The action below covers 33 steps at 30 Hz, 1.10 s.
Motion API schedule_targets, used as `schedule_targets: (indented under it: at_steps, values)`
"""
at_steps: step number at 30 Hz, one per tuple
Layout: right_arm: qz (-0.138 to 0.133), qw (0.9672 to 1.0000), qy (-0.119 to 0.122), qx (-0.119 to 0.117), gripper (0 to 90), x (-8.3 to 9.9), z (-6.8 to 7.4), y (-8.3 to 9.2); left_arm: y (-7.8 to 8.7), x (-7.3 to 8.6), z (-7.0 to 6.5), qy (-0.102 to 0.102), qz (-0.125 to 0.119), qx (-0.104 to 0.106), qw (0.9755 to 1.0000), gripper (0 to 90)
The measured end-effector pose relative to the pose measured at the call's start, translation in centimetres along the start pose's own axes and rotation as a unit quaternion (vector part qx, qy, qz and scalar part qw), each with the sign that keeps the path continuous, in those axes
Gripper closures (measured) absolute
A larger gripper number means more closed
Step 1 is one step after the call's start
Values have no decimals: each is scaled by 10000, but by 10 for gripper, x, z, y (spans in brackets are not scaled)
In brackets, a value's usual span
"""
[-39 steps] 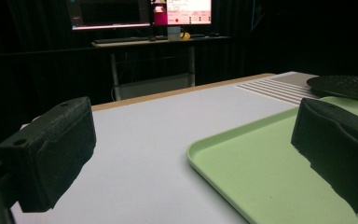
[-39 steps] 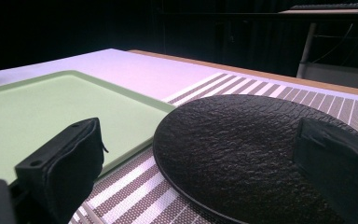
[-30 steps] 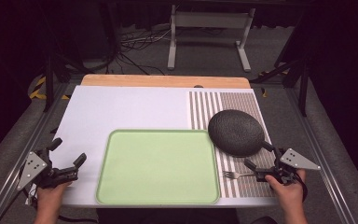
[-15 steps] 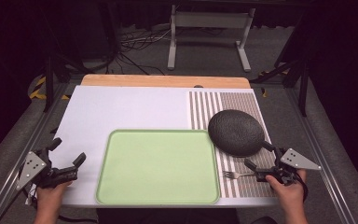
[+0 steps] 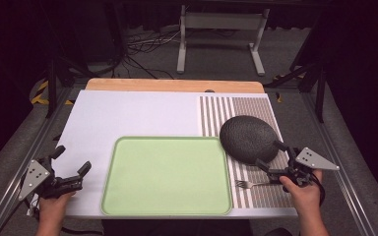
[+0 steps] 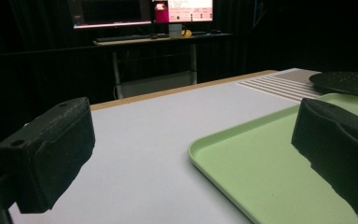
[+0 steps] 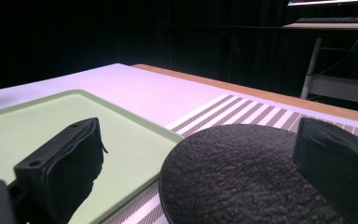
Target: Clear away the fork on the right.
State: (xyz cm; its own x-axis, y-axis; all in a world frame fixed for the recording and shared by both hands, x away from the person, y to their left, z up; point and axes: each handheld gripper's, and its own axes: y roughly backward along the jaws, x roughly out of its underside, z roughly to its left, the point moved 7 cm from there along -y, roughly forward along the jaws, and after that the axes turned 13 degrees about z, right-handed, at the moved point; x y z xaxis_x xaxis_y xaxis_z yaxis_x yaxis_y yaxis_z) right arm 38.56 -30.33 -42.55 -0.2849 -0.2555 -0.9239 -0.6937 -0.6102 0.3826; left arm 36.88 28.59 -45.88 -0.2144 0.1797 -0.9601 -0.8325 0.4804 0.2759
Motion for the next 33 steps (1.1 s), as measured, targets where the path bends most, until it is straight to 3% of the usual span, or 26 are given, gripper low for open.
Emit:
schedule_targets:
  at_steps: [7, 11, 14, 16, 22, 27, 31, 33]
  values:
    - [252, 9993, 265, -99, 22, -13, 6, -13, 0, 0, 0, 12, -7, 12, 10000, 1]
    - [308, 9989, 265, -223, 14, -20, 11, -17, 0, 0, -1, 3, -10, 26, 10000, 1]
    - [454, 9982, 299, -263, 13, -25, 14, -20, 0, 0, -1, 2, -5, 25, 10000, 1]
    - [685, 9962, 466, -280, 15, -27, 16, -21, 0, 0, -1, 5, -9, 23, 10000, 1]
    - [1410, 9860, 827, -322, 21, -30, 18, -20, 0, 0, -1, 11, -10, 24, 10000, 1]
    - [1993, 9722, 1194, -291, 28, -31, 17, -18, 0, 0, 0, 16, -9, 14, 10000, 1]
    - [2574, 9560, 1360, -355, 39, -27, 17, -14, 0, 0, -1, 17, -17, 20, 10000, 1]
    - [2712, 9516, 1401, -344, 41, -27, 17, -13, 0, 0, -1, 20, -19, 23, 10000, 1]
